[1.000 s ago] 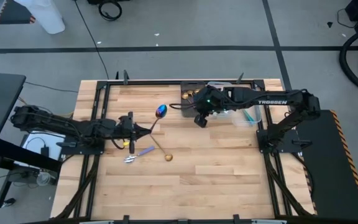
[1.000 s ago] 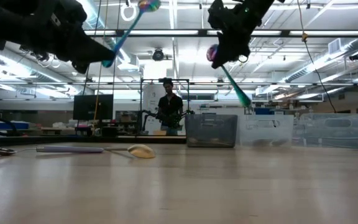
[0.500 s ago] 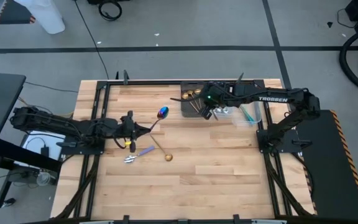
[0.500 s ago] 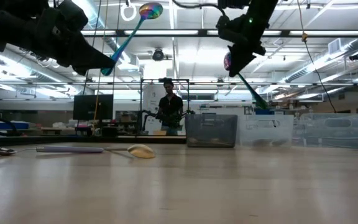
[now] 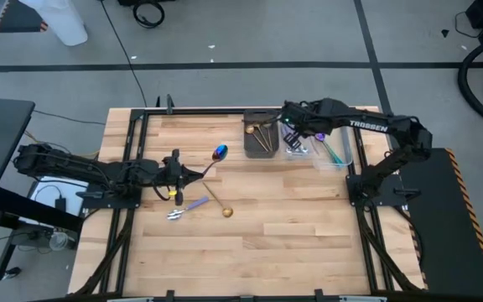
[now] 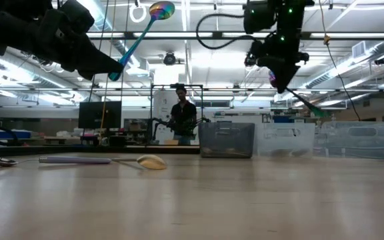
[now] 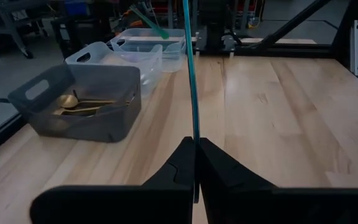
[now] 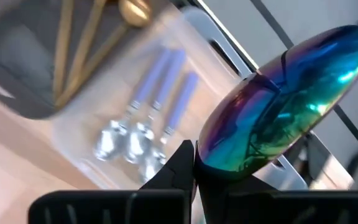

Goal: Sort silverware by color (type)

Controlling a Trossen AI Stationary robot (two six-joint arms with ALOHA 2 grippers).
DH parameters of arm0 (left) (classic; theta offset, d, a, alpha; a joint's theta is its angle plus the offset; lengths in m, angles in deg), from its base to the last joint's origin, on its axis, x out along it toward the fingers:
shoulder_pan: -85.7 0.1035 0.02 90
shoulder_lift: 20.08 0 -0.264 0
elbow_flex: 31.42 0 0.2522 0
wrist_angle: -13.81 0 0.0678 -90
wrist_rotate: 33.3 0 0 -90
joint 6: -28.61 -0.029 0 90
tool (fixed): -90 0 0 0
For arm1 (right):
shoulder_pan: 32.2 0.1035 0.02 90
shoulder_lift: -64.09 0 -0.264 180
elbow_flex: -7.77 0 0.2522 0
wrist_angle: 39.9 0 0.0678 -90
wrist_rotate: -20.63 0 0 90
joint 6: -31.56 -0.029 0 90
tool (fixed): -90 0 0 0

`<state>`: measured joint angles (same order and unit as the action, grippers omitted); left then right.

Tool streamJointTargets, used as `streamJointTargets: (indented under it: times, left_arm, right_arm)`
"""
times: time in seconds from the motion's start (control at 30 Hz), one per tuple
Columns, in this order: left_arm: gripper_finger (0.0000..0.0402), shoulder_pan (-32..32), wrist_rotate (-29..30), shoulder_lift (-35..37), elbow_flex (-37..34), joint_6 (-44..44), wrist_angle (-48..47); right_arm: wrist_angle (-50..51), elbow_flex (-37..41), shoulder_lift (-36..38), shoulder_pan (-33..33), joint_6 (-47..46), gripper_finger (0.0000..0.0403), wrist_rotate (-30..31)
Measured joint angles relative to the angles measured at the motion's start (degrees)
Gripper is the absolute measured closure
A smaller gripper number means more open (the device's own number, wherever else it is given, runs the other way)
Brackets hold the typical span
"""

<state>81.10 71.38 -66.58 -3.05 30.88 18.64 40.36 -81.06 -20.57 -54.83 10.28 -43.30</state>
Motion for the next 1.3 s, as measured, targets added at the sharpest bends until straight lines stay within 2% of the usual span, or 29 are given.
streamJointTargets:
  times: [0.23, 0.5, 0.7, 1.3]
  left_arm:
    - [0.0386, 0.0, 0.0, 0.0, 0.0, 0.25, 0.0]
    - [0.0386, -0.13, -0.02, 0.0, 0.0, 1.85, 0.0]
    - [0.0386, -0.13, -0.02, 0.0, 0.0, 2.4, 0.1]
    - [0.0386, -0.13, -0.41, 0.0, 0.0, 3.03, -0.57]
  right_arm:
    - [4.25, 0.0, -0.19, -4.44, 1.92, 0.0383, -0.14]
    - [8.35, 0.35, -1.64, -9.23, 6.3, 0.0383, -7.07]
    - [14.24, 0.48, -6.0, -12.39, 9.4, 0.0383, -9.22]
    - [19.85, 0.59, -18.8, -15.71, 15.29, 0.0383, -13.21]
